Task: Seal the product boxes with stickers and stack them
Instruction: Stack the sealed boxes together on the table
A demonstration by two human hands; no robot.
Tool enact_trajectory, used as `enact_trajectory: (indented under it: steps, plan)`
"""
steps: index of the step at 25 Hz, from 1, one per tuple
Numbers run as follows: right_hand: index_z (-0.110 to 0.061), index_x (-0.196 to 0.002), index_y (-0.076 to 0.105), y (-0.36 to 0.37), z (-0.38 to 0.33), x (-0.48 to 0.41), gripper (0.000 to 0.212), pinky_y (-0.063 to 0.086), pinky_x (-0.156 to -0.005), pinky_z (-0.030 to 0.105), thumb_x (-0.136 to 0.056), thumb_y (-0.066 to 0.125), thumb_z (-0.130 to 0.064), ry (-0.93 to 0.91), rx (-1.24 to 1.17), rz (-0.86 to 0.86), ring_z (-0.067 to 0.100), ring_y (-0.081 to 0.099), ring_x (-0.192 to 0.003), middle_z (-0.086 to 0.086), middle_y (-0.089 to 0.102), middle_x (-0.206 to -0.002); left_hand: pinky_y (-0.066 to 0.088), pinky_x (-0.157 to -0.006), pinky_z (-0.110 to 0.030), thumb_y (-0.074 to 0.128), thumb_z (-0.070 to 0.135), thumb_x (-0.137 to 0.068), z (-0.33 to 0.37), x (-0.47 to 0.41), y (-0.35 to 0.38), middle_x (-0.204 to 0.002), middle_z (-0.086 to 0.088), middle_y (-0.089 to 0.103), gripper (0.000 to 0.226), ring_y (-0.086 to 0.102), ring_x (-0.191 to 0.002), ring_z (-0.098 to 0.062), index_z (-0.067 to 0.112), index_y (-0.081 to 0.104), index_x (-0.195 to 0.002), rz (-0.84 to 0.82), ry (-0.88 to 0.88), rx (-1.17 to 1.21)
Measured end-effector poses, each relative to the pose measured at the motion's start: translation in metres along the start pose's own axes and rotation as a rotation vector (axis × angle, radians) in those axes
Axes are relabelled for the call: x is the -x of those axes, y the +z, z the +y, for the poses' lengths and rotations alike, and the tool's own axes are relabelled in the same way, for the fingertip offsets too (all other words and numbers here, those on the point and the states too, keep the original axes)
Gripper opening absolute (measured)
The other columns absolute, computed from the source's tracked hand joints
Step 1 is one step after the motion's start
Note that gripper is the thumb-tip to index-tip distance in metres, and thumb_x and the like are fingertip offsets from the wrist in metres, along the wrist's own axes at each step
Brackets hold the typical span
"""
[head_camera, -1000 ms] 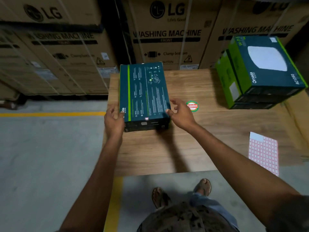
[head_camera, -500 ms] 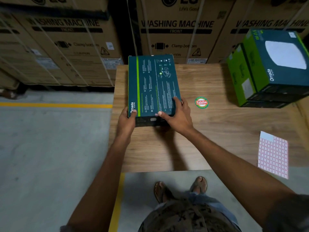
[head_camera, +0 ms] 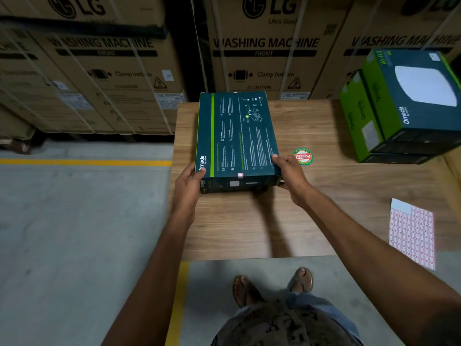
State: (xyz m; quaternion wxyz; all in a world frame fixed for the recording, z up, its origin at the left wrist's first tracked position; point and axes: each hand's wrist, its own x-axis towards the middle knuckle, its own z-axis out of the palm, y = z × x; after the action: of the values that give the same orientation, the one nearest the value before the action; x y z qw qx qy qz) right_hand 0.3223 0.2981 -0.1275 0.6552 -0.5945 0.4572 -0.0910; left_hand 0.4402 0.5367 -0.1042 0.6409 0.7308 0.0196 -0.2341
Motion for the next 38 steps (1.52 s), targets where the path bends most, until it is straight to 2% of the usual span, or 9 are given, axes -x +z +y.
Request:
enact_trajectory:
  steps: [4, 8, 11, 17, 21, 26, 29, 34, 38]
  plan:
    - [-0.013, -0.12, 0.062, -0.017, -0.037, 0.013, 0.038, 0.058, -0.065, 0.031, -0.095, 0.067, -0.041, -0.043, -0.107, -0.095, 0.018, 0.068, -0.092, 0.001, 0.071, -0.104, 0.054, -0.104, -0.052, 0.074, 0.047, -0.078, 0.037, 0.01, 0.001, -0.131, -0.001, 0.071, 0.052, 0.065, -0.126, -0.022, 0.026, 0.065, -0.125, -0.036, 0.026, 0.047]
    - [-0.028, -0.115, 0.066, -0.032, -0.086, 0.037, 0.017, 0.056, -0.076, 0.033, -0.102, 0.057, -0.034, -0.095, -0.122, -0.187, 0.012, 0.066, -0.09, -0.004, 0.071, -0.106, 0.053, -0.081, -0.037, 0.064, 0.038, -0.099, 0.078, 0.018, 0.005, -0.118, 0.003, 0.069, 0.014, 0.065, -0.115, -0.018, 0.028, 0.06, -0.107, -0.067, 0.157, 0.023]
    - [-0.033, -0.107, 0.072, -0.04, -0.109, 0.051, 0.015, 0.055, -0.08, 0.035, -0.101, 0.058, -0.032, -0.086, -0.174, -0.211, 0.016, 0.066, -0.091, -0.003, 0.073, -0.101, 0.047, -0.068, -0.025, 0.057, 0.041, -0.105, 0.102, 0.028, 0.01, -0.099, 0.01, 0.067, 0.018, 0.064, -0.084, 0.003, 0.022, 0.056, -0.106, -0.065, 0.219, 0.01]
    - [-0.015, -0.128, 0.069, -0.058, -0.131, 0.056, 0.038, 0.06, -0.082, 0.038, -0.094, 0.067, -0.032, -0.053, -0.338, -0.219, 0.026, 0.071, -0.094, 0.017, 0.071, -0.129, 0.056, -0.09, -0.041, 0.036, 0.056, -0.11, 0.129, 0.039, 0.011, -0.12, 0.005, 0.075, 0.045, 0.069, -0.111, -0.021, 0.025, 0.065, -0.125, -0.134, 0.239, 0.21]
    - [-0.018, -0.144, 0.06, -0.065, -0.13, 0.052, 0.048, 0.056, -0.097, 0.045, -0.097, 0.06, -0.026, -0.093, -0.397, -0.285, 0.028, 0.068, -0.114, 0.014, 0.065, -0.142, 0.056, -0.084, -0.036, 0.05, 0.049, -0.107, 0.147, 0.04, 0.012, -0.126, -0.002, 0.071, 0.034, 0.067, -0.111, -0.02, 0.023, 0.063, -0.126, -0.235, 0.225, 0.198]
    - [-0.031, -0.149, 0.053, -0.075, -0.12, 0.049, 0.057, 0.039, -0.116, 0.056, -0.093, 0.059, -0.024, -0.224, -0.288, -0.355, 0.032, 0.058, -0.135, 0.004, 0.068, -0.139, 0.028, -0.123, -0.064, 0.085, 0.072, -0.069, 0.142, 0.018, 0.001, -0.155, -0.002, 0.056, 0.085, 0.04, -0.151, -0.03, 0.034, 0.062, -0.142, -0.309, 0.118, 0.088]
    - [-0.039, -0.146, 0.056, -0.075, -0.123, 0.047, 0.054, 0.044, -0.113, 0.055, -0.093, 0.059, -0.031, -0.199, -0.206, -0.356, 0.033, 0.058, -0.134, 0.003, 0.066, -0.14, 0.03, -0.122, -0.064, 0.088, 0.064, -0.067, 0.144, 0.018, 0.004, -0.15, -0.003, 0.06, 0.083, 0.046, -0.148, -0.029, 0.032, 0.065, -0.14, -0.24, 0.093, 0.094]
    - [-0.027, -0.134, 0.056, -0.063, -0.134, 0.049, 0.03, 0.059, -0.089, 0.045, -0.104, 0.057, -0.029, -0.149, 0.05, -0.287, 0.023, 0.067, -0.113, 0.006, 0.069, -0.127, 0.056, -0.087, -0.031, 0.077, 0.027, -0.09, 0.16, 0.038, 0.018, -0.12, 0.0, 0.078, 0.055, 0.072, -0.107, -0.016, 0.022, 0.063, -0.142, -0.157, 0.199, 0.094]
    - [-0.017, -0.139, 0.048, -0.054, -0.14, 0.044, 0.059, 0.063, -0.076, 0.041, -0.093, 0.072, -0.046, -0.063, -0.034, -0.249, 0.027, 0.074, -0.106, 0.011, 0.073, -0.125, 0.053, -0.094, -0.036, 0.081, 0.032, -0.084, 0.17, 0.038, 0.02, -0.121, 0.002, 0.077, 0.059, 0.07, -0.111, -0.018, 0.029, 0.064, -0.141, -0.132, 0.217, 0.056]
